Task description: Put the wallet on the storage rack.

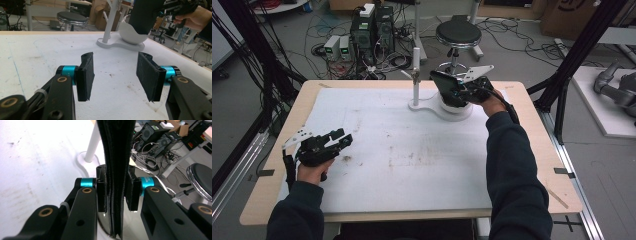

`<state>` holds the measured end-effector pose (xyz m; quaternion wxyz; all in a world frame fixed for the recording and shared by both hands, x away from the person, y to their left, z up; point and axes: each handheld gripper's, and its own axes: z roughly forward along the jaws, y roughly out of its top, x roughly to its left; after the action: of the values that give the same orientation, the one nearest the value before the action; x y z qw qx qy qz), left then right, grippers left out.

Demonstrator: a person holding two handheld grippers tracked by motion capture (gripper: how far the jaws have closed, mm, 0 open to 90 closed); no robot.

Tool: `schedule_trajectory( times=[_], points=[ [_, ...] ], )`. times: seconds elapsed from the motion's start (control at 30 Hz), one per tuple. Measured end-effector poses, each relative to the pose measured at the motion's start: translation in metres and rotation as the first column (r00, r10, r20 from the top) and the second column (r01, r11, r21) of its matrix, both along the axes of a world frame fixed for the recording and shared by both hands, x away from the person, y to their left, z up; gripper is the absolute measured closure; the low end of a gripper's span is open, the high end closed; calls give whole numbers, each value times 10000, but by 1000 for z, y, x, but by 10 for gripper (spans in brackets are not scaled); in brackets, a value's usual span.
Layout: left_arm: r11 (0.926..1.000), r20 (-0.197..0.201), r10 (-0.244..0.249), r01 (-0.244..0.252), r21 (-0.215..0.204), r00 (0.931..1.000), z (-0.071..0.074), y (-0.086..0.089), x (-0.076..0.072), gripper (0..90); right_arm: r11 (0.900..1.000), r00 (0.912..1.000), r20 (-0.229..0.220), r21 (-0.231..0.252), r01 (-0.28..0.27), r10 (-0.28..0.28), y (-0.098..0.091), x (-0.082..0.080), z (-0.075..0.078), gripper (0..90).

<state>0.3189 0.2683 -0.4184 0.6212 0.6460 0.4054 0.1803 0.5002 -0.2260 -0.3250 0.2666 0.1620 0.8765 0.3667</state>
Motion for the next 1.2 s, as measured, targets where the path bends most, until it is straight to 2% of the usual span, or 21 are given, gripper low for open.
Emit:
schedule_trajectory(
  times=[0.1, 0.17, 0.27, 0.33, 0.43, 0.47, 0.5, 0.53, 0.57, 0.6, 0.67, 0.7, 0.77, 0.8, 0.83, 0.87, 0.9, 0.93, 1.13, 1.17, 1.2],
  points=[
    [10000, 16, -27, 27, 8, 10000, 0, 0, 0, 480, 10000, 10000, -15, -70, 3, -3, 0, -4, -1, 750],
    [10000, 15, -38, 38, -11, 10000, 1, 0, -1, 480, 10000, 9991, 412, 58, -53, 51, -2, -7, -5, 749],
    [10000, 12, -71, 71, -42, 10000, 1, -1, -1, 480, 9993, 9975, 706, 376, 17, -43, -6, -17, -17, 742],
    [10000, 2, -96, 96, -24, 10000, 1, -2, -1, 480, 9988, 9975, 695, 489, 89, -123, -8, -18, -20, 737],
    [9999, -3, -96, 96, -75, 10000, 1, -2, -1, 480, 9972, 9991, 249, 679, 325, -343, -11, -20, -21, 694],
    [9999, -3, -96, 96, -75, 10000, 1, -2, -1, 480, 9972, 9991, 249, 679, 325, -343, -11, -20, -21, 694],
    [9999, 11, -92, 92, -78, 10000, 1, -2, -1, 480, 9955, 9989, 163, 844, 421, -436, -9, -20, -20, 620],
    [9999, 14, -88, 88, -87, 10000, 1, -2, -1, 480, 9955, 9989, 163, 844, 421, -436, -9, -20, -20, 620],
    [9999, 19, -93, 93, -125, 10000, 1, -2, -1, 480, 9905, 9980, 130, 1240, 601, -622, -5, -20, -18, 543],
    [9999, 15, -89, 89, -122, 10000, 1, -2, -1, 480, 9905, 9980, 130, 1240, 601, -622, -5, -20, -18, 543],
    [9999, 12, -105, 105, -104, 9999, 1, -3, -1, 480, 9889, 9981, 398, 1427, 406, -467, 2, -22, -15, 566],
    [9998, 26, -128, 128, -119, 9999, 2, -3, -1, 480, 9900, 9969, 725, 1397, 193, -297, 12, -24, -12, 575],
    [9998, 28, -137, 137, -133, 9999, 2, -4, -1, 480, 9897, 9966, 794, 1433, 81, -196, 16, -26, -10, 575],
    [9998, 32, -139, 139, -139, 9999, 2, -4, -1, 480, 9860, 9937, 1112, 1666, -32, -156, 23, -28, -5, 589],
    [9998, 33, -149, 150, -123, 9999, 2, -3, -1, 480, 9846, 9928, 1192, 1742, -142, -68, 26, -29, -3, 624],
    [9998, 33, -149, 150, -123, 9999, 2, -3, -1, 480, 9846, 9928, 1192, 1742, -142, -68, 26, -29, -3, 624],
    [9998, 22, -126, 127, -150, 9999, 2, -3, -1, 480, 9856, 9912, 1325, 1666, -291, 68, 29, -32, 2, 708],
    [9998, 12, -121, 121, -163, 9999, 2, -3, -1, 480, 9886, 9911, 1333, 1484, -256, 56, 29, -32, 4, 722],
    [9997, 15, -129, 129, -223, 9999, 2, -3, -1, 480, 9936, 9929, 1128, 1025, -484, 368, 12, -36, 9, 744],
    [9997, 17, -126, 126, -224, 9999, 2, -3, -1, 480, 9961, 9930, 1026, 588, -654, 591, 4, -40, 9, 744],
    [9997, 17, -124, 125, -224, 9999, 2, -3, -1, 480, 9966, 9927, 1011, 431, -700, 654, 1, -42, 9, 745]
  ],
)
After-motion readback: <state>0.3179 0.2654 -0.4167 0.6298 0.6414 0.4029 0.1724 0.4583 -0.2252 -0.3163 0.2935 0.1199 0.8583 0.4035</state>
